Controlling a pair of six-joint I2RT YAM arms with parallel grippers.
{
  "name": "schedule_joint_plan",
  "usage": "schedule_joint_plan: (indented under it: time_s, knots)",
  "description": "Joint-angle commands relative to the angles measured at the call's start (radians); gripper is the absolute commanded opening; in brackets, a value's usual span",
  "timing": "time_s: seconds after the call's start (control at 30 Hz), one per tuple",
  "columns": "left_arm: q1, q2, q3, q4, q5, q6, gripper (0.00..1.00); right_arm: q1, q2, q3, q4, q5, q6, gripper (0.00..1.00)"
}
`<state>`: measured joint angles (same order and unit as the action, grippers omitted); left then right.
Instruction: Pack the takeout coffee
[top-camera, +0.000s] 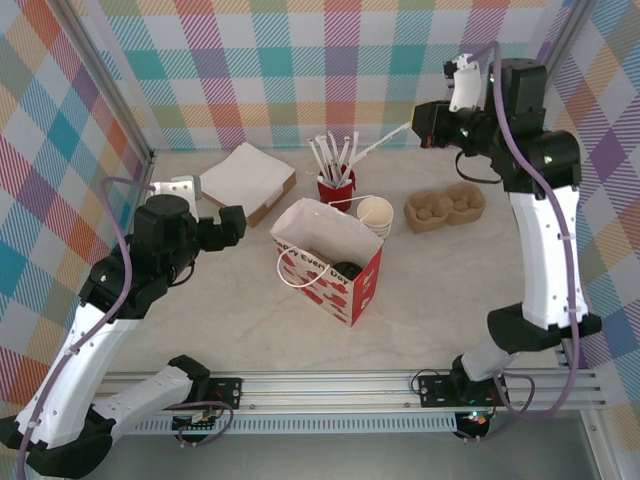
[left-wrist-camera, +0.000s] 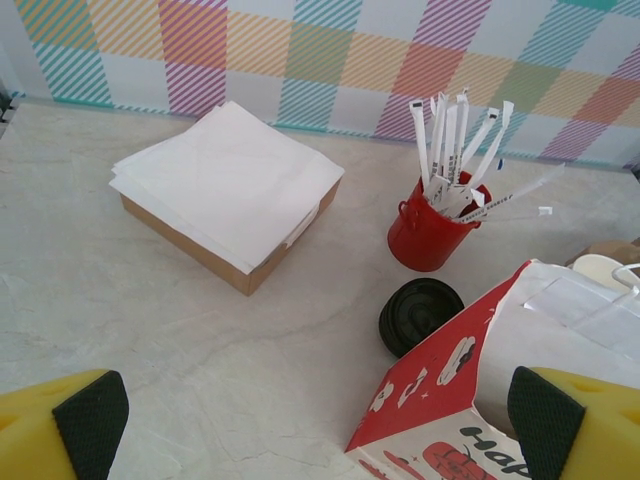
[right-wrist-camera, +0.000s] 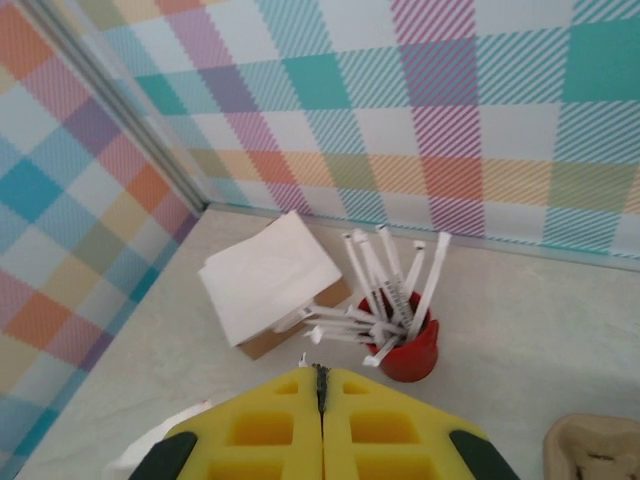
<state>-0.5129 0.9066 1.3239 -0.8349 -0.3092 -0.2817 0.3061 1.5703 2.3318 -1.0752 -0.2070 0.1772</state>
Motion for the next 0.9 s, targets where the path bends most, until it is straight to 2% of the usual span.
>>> schedule_joint_plan:
  time_s: [0.0, 0.13, 0.27, 0.47, 0.6, 0.73, 0.87]
  knots:
    - [-0.001, -0.021, -0.015, 0.011, -0.021, -0.021, 0.99, 0.039, -0.043, -0.077, -0.008, -0.107, 0.017, 0.06]
    - [-0.001, -0.024, -0.015, 0.012, -0.021, -0.021, 0.99, 0.127, -0.076, -0.183, -0.005, -0.109, 0.009, 0.06]
    - [-0.001, -0.025, -0.015, 0.013, -0.024, -0.021, 1.0, 0.219, -0.07, -0.257, 0.012, -0.003, -0.003, 0.07]
    - [-0.001, -0.022, -0.014, 0.011, -0.026, -0.022, 1.0, 0.304, 0.037, -0.25, 0.032, 0.022, -0.015, 0.08]
    - [-0.001, -0.02, -0.014, 0.012, -0.032, -0.021, 1.0, 0.344, 0.113, -0.259, 0.053, -0.025, -0.006, 0.11]
    - [-0.001, -0.011, -0.011, 0.013, -0.03, -0.021, 1.0, 0.367, 0.188, -0.213, 0.038, -0.102, -0.008, 0.22]
    - [-0.001, 0.0, -0.004, 0.01, -0.031, -0.025, 1.0, 0.367, 0.203, -0.155, -0.003, -0.049, -0.03, 0.35]
